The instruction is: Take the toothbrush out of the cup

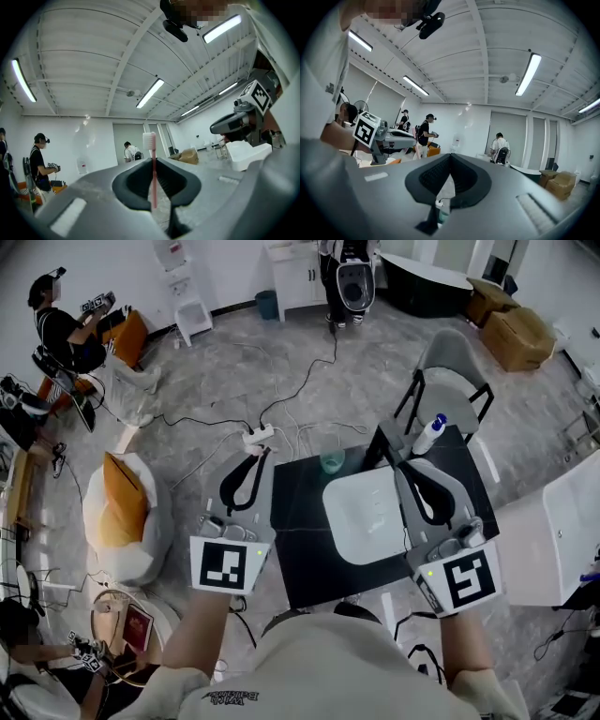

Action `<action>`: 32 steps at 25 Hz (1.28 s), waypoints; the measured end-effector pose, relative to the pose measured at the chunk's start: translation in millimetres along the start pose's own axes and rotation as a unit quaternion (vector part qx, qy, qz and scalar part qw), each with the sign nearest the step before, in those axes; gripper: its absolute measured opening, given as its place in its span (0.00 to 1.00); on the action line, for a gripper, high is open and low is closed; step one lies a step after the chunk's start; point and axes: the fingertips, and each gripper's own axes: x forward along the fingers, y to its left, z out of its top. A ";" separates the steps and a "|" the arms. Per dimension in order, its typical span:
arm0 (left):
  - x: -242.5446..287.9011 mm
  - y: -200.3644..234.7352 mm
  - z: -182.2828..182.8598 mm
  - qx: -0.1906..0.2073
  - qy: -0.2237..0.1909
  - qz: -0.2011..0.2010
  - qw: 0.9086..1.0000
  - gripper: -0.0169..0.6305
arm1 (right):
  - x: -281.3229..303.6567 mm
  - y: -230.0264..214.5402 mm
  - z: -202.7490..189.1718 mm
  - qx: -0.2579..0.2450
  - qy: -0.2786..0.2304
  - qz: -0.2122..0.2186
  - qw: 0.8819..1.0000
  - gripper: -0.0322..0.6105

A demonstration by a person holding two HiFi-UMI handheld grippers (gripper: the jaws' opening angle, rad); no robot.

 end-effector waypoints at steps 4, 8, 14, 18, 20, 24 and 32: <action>-12.2 0.4 -23.1 -0.014 0.019 0.007 1.000 0.06 | 2.1 9.9 -20.4 0.003 0.020 0.005 1.000 0.05; -21.3 -5.1 -41.5 -0.021 0.035 0.008 0.999 0.06 | 2.1 24.1 -42.3 0.002 0.049 0.021 0.999 0.05; -27.2 -14.9 -59.5 -0.021 0.052 0.007 0.998 0.06 | 1.7 26.0 -55.9 -0.006 0.057 0.026 0.998 0.05; -28.3 -15.2 -60.3 -0.027 0.054 0.008 0.998 0.06 | 1.6 22.5 -56.4 0.001 0.058 0.024 0.998 0.05; -27.2 -15.4 -59.0 -0.028 0.054 0.007 0.998 0.07 | 1.0 20.9 -56.5 0.003 0.058 0.023 0.998 0.05; -25.8 -16.4 -60.5 -0.028 0.059 0.002 0.998 0.06 | -1.1 19.7 -59.3 0.003 0.062 0.022 0.998 0.05; -22.9 -18.0 -60.7 0.007 0.055 -0.010 0.998 0.06 | -2.7 14.9 -63.4 0.001 0.068 0.018 0.998 0.05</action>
